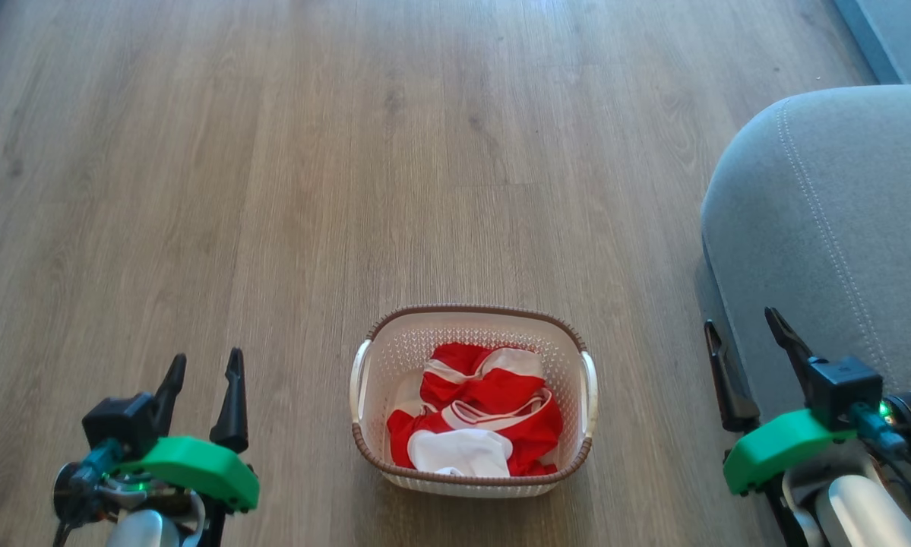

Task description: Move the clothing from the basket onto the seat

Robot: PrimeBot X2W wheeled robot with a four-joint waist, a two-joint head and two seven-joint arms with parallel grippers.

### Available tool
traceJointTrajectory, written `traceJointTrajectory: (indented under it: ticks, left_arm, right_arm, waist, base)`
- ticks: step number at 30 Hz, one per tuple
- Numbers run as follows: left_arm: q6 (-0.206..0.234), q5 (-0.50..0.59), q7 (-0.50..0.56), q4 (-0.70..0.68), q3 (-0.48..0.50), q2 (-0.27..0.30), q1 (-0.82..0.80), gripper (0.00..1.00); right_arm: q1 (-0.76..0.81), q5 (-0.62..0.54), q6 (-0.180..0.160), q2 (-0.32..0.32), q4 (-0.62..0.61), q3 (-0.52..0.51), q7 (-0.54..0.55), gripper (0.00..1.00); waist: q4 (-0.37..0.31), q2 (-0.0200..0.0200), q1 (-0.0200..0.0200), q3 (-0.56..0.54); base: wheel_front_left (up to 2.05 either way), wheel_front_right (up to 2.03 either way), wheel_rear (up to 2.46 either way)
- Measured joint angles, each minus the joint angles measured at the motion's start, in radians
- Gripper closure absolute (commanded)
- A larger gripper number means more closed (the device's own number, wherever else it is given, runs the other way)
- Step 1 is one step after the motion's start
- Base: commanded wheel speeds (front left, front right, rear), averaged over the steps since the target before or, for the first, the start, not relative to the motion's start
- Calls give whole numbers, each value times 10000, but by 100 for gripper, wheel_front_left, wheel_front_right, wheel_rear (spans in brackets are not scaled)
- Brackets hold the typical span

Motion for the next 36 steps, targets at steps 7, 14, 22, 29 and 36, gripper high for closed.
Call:
traceJointTrajectory:
  ticks: [7,14,22,29,36]
  left_arm:
    - [0,761,-182,82,-2,48,-111,0]
    - [-2,976,-291,105,10,59,-122,0]
    - [-2,976,-291,109,8,75,-122,0]
    - [-2,976,-291,102,-4,102,-133,0]
    - [-2,963,-291,-36,-52,104,-555,0]
  right_arm:
    - [1,-734,0,-96,-109,36,-203,0]
    - [12,-970,0,-105,-153,75,-265,0]
    - [24,-970,0,-102,-153,48,-265,0]
    - [28,-972,0,-67,-192,-58,-265,0]
    - [-45,-1078,0,46,-320,-290,-265,0]
  waist:
    - [23,0,0,-21]
    - [-11,0,0,-37]
    - [-54,0,0,-16]
    - [-81,0,0,174]
    - [-114,0,0,860]
  base:
    - [0,0,0]
    - [0,0,0]
    - [0,0,0]
    - [0,0,0]
    - [0,0,0]
